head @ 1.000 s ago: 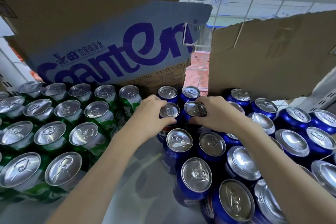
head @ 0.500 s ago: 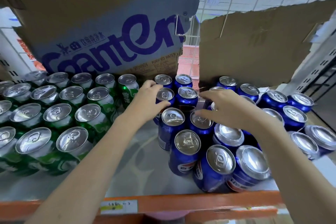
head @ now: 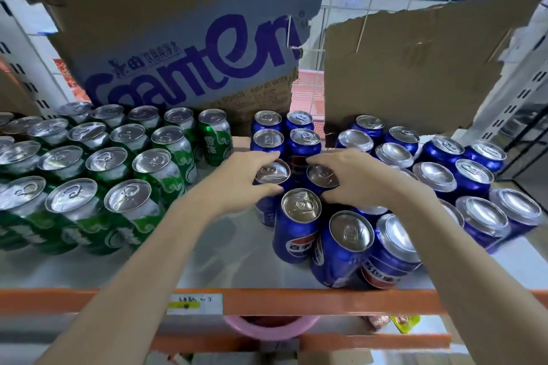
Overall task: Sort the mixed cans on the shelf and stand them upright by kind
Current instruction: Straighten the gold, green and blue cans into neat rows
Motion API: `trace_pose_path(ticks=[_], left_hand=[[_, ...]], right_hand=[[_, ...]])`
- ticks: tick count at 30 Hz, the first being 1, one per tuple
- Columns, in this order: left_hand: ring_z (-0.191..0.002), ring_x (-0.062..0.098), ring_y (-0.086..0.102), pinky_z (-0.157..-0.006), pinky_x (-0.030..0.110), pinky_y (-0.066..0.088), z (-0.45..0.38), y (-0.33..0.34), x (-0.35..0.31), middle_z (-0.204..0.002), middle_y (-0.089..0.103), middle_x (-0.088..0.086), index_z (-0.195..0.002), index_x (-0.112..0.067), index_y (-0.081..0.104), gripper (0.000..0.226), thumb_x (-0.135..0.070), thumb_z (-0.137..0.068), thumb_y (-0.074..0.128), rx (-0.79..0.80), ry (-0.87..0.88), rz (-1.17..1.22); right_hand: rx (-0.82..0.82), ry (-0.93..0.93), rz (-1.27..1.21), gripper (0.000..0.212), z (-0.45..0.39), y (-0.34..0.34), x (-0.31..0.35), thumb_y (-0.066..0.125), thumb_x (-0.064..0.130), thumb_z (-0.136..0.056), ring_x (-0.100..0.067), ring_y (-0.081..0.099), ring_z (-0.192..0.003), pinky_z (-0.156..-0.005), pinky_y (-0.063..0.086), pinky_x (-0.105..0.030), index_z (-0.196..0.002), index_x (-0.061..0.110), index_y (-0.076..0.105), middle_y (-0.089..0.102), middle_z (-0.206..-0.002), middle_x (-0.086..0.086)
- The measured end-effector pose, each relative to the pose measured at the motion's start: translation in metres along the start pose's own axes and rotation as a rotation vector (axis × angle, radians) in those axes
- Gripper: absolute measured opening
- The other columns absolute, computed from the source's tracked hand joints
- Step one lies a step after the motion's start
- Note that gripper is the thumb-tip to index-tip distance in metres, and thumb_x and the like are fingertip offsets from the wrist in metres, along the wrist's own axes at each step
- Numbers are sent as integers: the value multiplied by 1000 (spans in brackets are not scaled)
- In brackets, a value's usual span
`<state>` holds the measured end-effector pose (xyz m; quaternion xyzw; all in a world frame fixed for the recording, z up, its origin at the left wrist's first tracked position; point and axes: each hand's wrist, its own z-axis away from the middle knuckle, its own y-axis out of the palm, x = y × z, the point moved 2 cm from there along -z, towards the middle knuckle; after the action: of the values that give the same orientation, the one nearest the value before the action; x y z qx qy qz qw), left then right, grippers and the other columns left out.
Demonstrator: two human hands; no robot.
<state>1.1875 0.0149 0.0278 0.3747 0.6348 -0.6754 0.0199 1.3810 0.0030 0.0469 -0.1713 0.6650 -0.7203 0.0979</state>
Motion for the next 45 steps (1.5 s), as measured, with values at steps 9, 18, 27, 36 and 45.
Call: trace_pose_path(ticks=[9,18,27,36,45], left_hand=[[-118,-1,40,-82,5,35,16,-33,19,-142,41,-13,-137,-32,44,57,-11,-88,61,230,-76,-3],[-98,-1,48,-76,1,35,14,-39,0,-111,51,-25,-126,-32,51,42,-9,-91,50,8,-113,-56],[-100,25,54,-73,32,41,6,-6,10,-108,53,3,-111,-20,50,73,-74,-64,63,-146,-503,-311],[-129,2,31,-94,2,22,2,-20,15,-144,36,-10,-143,-19,37,70,-10,-81,70,144,-106,23],[-138,4,22,-103,12,19,-1,-30,24,-152,26,-11,-141,-25,38,65,-9,-85,66,206,-93,-92]], right_hand=[[-110,88,-78,68,-20,-23,5,73,58,-64,-25,56,-101,-83,49,-38,-121,24,58,63,-110,-3],[-128,171,-15,55,-33,-7,21,66,67,-68,-10,43,-59,-47,30,-27,-75,17,46,46,-66,5],[-141,205,-152,66,-27,-18,9,69,63,-67,-18,52,-81,-70,47,-32,-110,14,64,61,-90,-2],[-183,205,-230,52,-27,-42,1,72,54,-67,-18,49,-88,-68,35,-29,-108,25,60,54,-97,2],[-111,285,-17,63,-33,-21,1,67,67,-64,-22,54,-78,-59,40,-32,-80,7,60,60,-80,-5]])
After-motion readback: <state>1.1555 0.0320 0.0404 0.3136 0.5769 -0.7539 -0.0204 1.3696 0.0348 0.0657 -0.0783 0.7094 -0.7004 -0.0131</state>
